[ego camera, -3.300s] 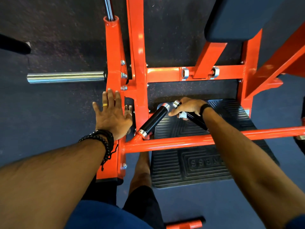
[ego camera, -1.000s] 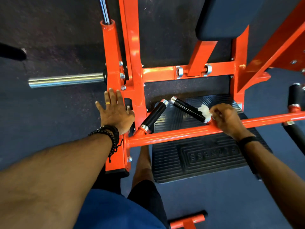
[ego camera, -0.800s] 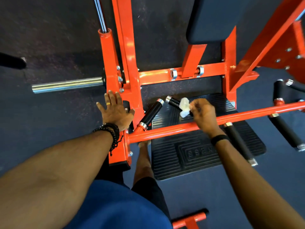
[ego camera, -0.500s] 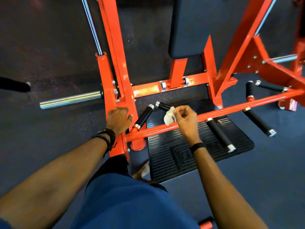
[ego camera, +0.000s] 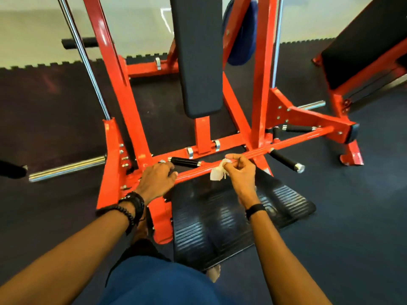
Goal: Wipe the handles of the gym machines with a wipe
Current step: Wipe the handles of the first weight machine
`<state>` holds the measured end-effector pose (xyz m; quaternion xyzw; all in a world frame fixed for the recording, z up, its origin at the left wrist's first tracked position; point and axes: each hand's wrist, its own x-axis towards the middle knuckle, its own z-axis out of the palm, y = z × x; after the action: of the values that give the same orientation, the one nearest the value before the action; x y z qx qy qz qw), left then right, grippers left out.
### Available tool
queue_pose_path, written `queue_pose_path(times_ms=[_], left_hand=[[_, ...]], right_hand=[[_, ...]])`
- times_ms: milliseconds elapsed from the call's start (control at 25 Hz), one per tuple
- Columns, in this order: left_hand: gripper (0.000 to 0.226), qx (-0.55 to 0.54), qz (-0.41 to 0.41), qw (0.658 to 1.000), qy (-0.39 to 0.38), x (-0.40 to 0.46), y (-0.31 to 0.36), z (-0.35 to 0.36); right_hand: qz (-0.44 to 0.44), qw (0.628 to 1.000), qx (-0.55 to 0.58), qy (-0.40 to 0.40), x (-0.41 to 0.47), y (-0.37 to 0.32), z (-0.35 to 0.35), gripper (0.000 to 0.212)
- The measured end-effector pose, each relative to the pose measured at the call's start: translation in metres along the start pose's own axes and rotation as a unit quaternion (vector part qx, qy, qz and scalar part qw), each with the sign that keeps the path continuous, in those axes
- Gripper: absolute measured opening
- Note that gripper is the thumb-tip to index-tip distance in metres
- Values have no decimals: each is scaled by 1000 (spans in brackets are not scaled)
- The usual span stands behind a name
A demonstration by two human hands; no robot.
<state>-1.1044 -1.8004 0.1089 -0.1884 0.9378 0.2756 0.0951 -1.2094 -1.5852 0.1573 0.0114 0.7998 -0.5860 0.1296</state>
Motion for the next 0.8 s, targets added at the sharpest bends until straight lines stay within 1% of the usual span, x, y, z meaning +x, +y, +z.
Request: queue_pose_path(times_ms=[80,160,280,360,440,520,600,680,800], left_hand=[[26,3,-17,999,37,-28,35,16],[25,7,-18,998,59,-60,68,27],[40,30,9,996,78,-103,106,37],[42,54,-2,995,86,-117,122,34],[43,74,-15,992,106,-127,127,31],[47,91,-16,988,120,-136,127,32],[51,103,-6,985,136,-148,123,34],[51,110,1,981,162,-162,116,40],[53,90,-24,986,137,-180,106,49]], right_hand=[[-2,998,65,-23,-15,9,-38,18],[-16,994,100,-44,-28,19,-73,18],[-28,989,141,-47,-45,12,-116,19],[-43,987,151,-30,-54,10,-137,18],[-52,985,161,-20,-64,11,-150,18],[-42,984,170,-33,-72,18,-155,15],[-27,982,177,-52,-83,25,-155,20],[-18,983,166,-69,-96,31,-151,29],[3,986,146,-82,-116,38,-147,32]])
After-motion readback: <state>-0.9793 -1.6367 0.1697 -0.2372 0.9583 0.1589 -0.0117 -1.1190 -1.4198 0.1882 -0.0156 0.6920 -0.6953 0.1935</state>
